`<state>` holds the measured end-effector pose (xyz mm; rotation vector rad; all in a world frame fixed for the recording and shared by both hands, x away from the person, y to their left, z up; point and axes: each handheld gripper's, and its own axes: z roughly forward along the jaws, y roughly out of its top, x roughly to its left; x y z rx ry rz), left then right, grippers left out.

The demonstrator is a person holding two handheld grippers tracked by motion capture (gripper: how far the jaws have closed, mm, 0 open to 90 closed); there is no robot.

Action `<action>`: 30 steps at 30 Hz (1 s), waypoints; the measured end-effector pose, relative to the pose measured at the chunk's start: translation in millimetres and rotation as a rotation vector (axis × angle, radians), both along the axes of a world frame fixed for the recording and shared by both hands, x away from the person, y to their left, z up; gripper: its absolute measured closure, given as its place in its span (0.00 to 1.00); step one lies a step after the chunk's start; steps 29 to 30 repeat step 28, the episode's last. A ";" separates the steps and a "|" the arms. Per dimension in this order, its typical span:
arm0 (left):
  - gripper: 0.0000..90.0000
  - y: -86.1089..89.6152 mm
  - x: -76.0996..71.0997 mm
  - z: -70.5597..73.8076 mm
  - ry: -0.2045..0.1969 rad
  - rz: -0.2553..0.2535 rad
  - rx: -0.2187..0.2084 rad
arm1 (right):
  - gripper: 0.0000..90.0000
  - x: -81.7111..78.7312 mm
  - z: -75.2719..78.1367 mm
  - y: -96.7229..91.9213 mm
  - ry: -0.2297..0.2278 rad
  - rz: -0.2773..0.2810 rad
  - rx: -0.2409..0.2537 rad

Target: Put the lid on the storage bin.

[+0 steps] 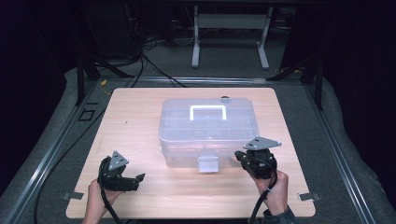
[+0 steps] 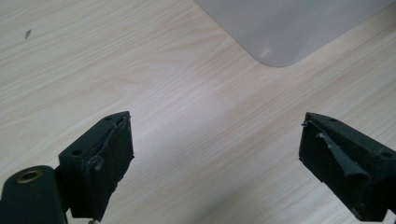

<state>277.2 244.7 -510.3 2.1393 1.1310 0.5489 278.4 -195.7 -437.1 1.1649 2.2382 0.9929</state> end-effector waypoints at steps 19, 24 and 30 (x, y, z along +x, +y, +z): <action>0.05 33.4 -3.8 -38.1 0.045 0.112 0.006 | 0.43 -9.0 -88.8 -93.0 0.068 -0.310 -0.003; 0.02 33.7 -1.3 -45.8 0.046 0.126 0.004 | 0.16 -2.6 -103.1 -102.3 0.102 -0.326 -0.004; 0.02 33.6 0.5 -51.3 0.050 0.133 0.010 | 0.13 -0.2 -110.9 -107.8 0.132 -0.322 0.020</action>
